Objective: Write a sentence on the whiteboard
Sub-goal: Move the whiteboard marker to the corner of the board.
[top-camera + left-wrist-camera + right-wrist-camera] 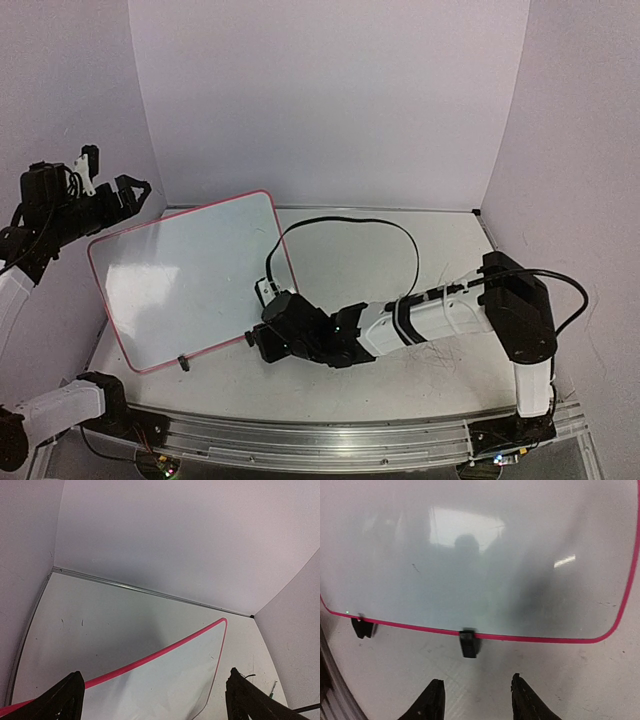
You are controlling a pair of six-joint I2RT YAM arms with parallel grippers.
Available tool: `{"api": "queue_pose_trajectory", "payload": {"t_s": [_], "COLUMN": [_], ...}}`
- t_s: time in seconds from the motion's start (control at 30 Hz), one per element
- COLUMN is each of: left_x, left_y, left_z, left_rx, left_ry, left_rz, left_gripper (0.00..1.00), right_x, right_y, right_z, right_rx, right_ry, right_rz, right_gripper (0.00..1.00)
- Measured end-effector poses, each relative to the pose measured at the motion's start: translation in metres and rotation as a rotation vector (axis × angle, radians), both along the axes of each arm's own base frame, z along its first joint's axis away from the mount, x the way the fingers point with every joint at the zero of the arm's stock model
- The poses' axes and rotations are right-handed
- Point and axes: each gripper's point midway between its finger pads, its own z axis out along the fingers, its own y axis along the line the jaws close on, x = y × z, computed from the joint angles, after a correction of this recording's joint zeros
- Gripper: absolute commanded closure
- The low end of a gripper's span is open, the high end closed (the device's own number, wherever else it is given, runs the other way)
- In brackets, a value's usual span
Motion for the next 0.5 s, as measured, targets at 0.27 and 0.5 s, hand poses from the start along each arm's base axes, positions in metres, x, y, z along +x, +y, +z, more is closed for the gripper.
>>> {"api": "queue_pose_trajectory", "payload": {"t_s": [0.27, 0.5], "left_x": [-0.005, -0.006], "left_y": [0.000, 0.001], "left_z": [0.004, 0.007], "left_rx": [0.005, 0.015], "left_ry": [-0.009, -0.020], "left_rz": [-0.002, -0.005], "left_gripper": [0.01, 0.01], "right_x": [-0.011, -0.011], "right_y": [0.029, 0.034], "right_z": [-0.020, -0.041], "right_rx": [0.002, -0.044], "right_ry": [0.049, 0.073], "right_rz": [0.078, 0.078], "right_gripper": [0.41, 0.41]}}
